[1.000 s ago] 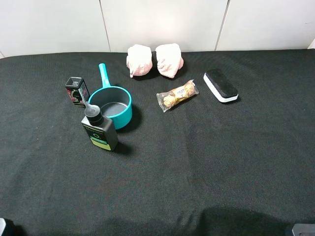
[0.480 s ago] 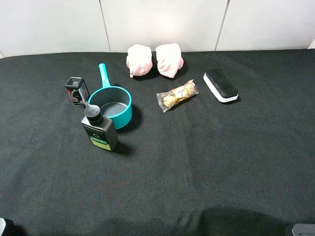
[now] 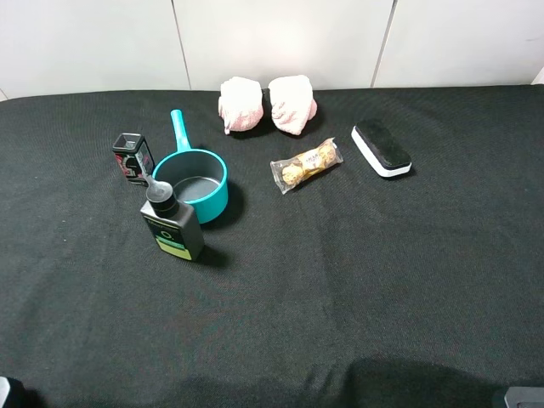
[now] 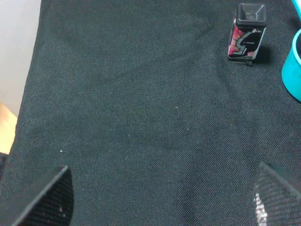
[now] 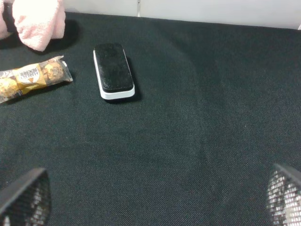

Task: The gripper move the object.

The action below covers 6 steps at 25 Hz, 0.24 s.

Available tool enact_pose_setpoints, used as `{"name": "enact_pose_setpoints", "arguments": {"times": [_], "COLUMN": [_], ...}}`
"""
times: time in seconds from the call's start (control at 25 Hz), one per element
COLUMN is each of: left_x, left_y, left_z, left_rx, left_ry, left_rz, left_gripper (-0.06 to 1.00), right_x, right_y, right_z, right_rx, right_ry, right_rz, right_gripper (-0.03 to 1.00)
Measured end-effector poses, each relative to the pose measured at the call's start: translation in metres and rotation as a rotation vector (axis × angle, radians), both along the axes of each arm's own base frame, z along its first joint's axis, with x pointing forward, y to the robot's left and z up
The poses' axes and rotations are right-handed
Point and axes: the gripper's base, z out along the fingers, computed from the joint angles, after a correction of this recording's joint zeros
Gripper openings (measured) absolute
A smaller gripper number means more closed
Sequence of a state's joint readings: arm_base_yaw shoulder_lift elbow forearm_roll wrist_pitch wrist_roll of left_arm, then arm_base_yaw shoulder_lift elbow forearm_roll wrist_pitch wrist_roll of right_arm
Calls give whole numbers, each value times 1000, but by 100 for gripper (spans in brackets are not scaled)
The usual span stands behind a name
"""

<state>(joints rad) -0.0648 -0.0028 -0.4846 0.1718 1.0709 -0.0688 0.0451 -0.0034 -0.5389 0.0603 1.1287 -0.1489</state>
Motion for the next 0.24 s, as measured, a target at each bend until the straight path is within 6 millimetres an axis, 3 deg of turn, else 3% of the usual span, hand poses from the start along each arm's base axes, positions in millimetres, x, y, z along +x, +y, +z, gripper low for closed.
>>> {"name": "enact_pose_setpoints", "arguments": {"times": [0.24], "left_x": [0], "left_y": [0], "left_z": [0], "left_rx": [0], "left_ry": [0], "left_rz": [0], "left_gripper": [76], "right_x": [0], "right_y": [0], "right_z": [0], "right_rx": [1], "right_ry": [0], "right_rz": [1], "right_gripper": [69]}}
